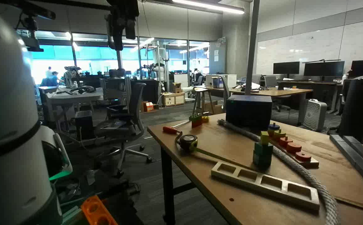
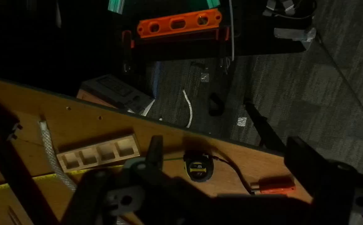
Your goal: Remove the round blue and yellow blocks from the wooden board and put them on the table
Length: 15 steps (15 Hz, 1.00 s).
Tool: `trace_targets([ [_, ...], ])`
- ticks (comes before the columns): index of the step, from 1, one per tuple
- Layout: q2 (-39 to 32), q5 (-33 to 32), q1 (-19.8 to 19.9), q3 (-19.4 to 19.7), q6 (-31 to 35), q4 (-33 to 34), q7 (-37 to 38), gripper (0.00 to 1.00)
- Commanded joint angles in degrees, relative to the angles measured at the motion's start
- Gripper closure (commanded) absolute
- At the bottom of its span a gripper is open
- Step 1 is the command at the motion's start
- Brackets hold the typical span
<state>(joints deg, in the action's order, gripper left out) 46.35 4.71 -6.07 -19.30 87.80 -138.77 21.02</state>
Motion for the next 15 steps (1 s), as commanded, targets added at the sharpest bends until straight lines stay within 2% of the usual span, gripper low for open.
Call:
trace_targets([
  [1, -0.1, -0.2, -0.3, 0.2, 0.0, 0.4, 0.2, 0.00],
  [7, 0.0, -0.2, -0.3, 0.2, 0.1, 0.9, 0.2, 0.00],
  [11, -2.1, -2.0, 0.5, -0.4, 5.1, 0.7, 0.2, 0.00],
  [15, -8.3, -8.8, 0.4, -1.2, 12.9, 2.0, -2.8, 0.00],
])
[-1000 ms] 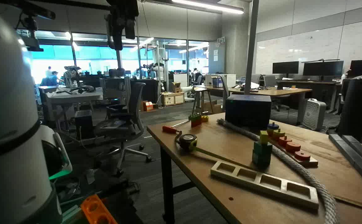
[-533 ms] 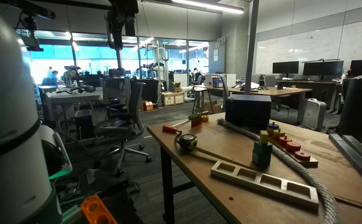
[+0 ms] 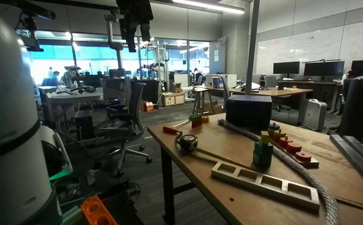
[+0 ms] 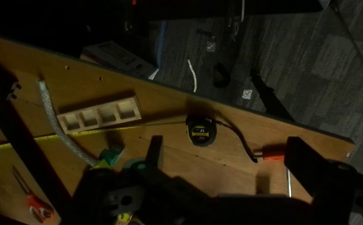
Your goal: Remove the round blue and yellow blocks from the wooden board and put them on the table
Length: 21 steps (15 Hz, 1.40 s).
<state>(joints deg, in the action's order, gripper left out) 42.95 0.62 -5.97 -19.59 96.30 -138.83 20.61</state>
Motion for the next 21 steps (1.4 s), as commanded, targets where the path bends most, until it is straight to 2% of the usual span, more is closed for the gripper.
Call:
trace_targets([
  [1, -6.7, -7.5, 0.2, -1.0, 6.5, 2.2, -3.9, 0.00],
  [5, -13.4, -16.8, -0.8, 0.3, 12.2, 2.8, -10.6, 0.00],
  [9, -19.9, -26.3, -0.9, 1.3, 14.7, 5.3, -17.7, 0.00],
  [12, -22.4, -32.5, -0.3, 2.3, 20.5, 6.5, -16.6, 0.00],
  [14, -24.5, -34.9, 0.2, 3.4, 25.0, 7.4, -15.0, 0.00],
  [19, -31.0, -39.2, 0.9, 7.8, 34.7, 10.4, -18.9, 0.00],
  [21, -34.7, -39.0, 1.8, 10.5, 38.7, 12.1, -21.1, 0.00],
])
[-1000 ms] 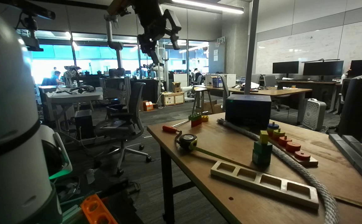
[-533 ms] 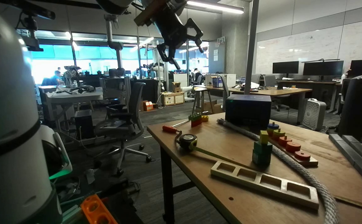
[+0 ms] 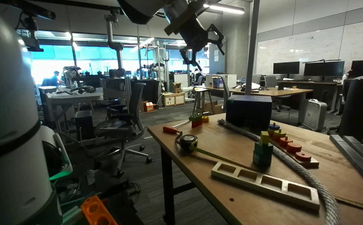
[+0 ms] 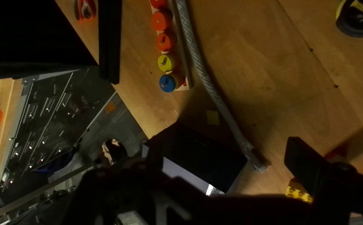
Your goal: Remove the round blue and yellow blocks from the wooden board and put them on the table
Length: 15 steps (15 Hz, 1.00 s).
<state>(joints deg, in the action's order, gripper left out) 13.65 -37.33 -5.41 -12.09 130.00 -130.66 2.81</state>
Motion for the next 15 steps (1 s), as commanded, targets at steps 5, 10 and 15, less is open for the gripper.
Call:
trace_targets([
  [5, -16.5, 5.5, 3.5, 8.9, 8.9, 12.2, -14.2, 0.00],
  [10, -27.2, 16.2, 6.0, 10.8, 6.3, 22.4, -25.5, 0.00],
  [15, -36.8, 22.2, 7.9, 10.2, 1.1, 32.7, -31.4, 0.00],
])
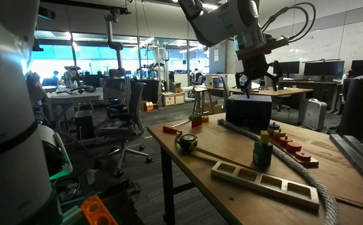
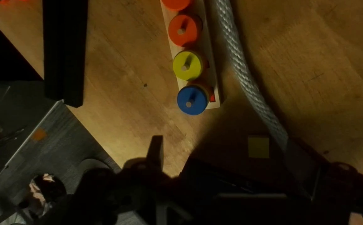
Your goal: Remove the round blue and yellow blocks from the wooden board and put them on the table
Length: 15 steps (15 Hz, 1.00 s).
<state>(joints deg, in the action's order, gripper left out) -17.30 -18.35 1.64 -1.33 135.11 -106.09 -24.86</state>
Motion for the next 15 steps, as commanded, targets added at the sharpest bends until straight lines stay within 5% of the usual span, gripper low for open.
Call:
trace_targets([
  [1, -7.3, 3.8, 1.1, -0.6, -5.0, 9.8, -4.4, 0.00],
  [15, -21.2, 7.6, 5.7, -1.3, -15.1, 25.7, -11.4, 0.00],
])
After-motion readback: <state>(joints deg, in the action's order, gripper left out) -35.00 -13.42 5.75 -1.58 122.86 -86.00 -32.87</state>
